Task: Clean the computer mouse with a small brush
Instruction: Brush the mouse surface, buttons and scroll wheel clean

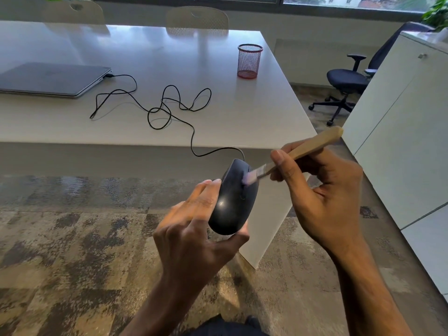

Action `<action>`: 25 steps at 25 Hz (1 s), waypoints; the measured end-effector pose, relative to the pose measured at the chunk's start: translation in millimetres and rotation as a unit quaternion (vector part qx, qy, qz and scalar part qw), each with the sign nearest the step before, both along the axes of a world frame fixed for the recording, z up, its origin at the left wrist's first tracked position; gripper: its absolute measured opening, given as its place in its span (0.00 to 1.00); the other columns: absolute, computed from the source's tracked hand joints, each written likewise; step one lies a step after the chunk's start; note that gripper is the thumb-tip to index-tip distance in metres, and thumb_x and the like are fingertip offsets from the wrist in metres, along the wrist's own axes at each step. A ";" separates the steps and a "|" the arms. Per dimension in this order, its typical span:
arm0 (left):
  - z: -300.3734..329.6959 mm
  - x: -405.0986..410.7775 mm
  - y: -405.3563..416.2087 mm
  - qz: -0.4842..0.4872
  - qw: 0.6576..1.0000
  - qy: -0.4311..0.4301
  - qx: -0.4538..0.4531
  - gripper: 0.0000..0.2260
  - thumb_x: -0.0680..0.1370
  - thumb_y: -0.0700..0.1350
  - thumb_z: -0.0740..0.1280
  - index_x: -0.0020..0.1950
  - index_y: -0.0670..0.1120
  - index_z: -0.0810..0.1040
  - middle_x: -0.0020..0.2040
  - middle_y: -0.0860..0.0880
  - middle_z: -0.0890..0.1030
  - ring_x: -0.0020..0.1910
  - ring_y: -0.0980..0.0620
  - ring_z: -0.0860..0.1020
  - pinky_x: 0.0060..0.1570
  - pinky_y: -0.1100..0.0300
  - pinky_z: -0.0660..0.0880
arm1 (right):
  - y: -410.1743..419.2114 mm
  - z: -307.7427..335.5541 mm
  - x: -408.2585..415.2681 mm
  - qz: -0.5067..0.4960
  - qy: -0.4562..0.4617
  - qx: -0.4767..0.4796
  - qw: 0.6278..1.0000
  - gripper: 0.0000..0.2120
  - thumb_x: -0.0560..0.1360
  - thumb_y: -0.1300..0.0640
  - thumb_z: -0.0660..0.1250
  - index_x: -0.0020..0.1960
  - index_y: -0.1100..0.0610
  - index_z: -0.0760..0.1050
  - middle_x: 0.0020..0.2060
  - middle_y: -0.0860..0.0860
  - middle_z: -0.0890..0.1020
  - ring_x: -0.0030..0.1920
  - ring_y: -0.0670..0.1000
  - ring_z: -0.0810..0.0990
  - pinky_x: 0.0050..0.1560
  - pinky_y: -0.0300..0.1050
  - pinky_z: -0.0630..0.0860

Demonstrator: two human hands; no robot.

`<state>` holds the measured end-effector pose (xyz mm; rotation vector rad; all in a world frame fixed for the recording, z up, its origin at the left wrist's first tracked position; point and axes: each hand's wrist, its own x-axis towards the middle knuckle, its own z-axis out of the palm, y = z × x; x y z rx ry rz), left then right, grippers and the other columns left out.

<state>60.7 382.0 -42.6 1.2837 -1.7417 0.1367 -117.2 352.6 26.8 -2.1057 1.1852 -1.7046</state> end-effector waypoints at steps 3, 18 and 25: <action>-0.5 0.3 1.4 -0.001 1.000 -0.008 -0.006 0.33 0.65 0.60 0.75 0.62 0.40 0.78 0.58 0.45 0.81 0.49 0.55 0.79 0.50 0.64 0.72 | -12.5 -1.6 -1.8 -0.041 0.002 0.022 0.999 0.05 0.80 0.52 0.66 0.50 0.53 0.77 0.41 0.35 0.79 0.41 0.38 0.83 0.42 0.30 0.79; -5.3 -1.8 2.3 0.007 1.000 -0.016 -0.021 0.32 0.66 0.59 0.75 0.61 0.39 0.79 0.57 0.46 0.82 0.49 0.51 0.82 0.47 0.59 0.76 | 1.7 -10.7 0.3 0.015 -0.038 0.009 0.999 0.03 0.80 0.55 0.65 0.48 0.51 0.77 0.39 0.34 0.79 0.37 0.39 0.83 0.40 0.33 0.78; -8.4 -4.2 1.2 0.007 0.999 -0.011 -0.044 0.32 0.65 0.59 0.75 0.62 0.41 0.76 0.57 0.45 0.81 0.50 0.52 0.81 0.49 0.62 0.73 | -20.2 -15.7 -7.4 -0.060 -0.016 0.027 0.998 0.01 0.80 0.56 0.66 0.50 0.53 0.76 0.40 0.36 0.78 0.40 0.35 0.82 0.44 0.29 0.78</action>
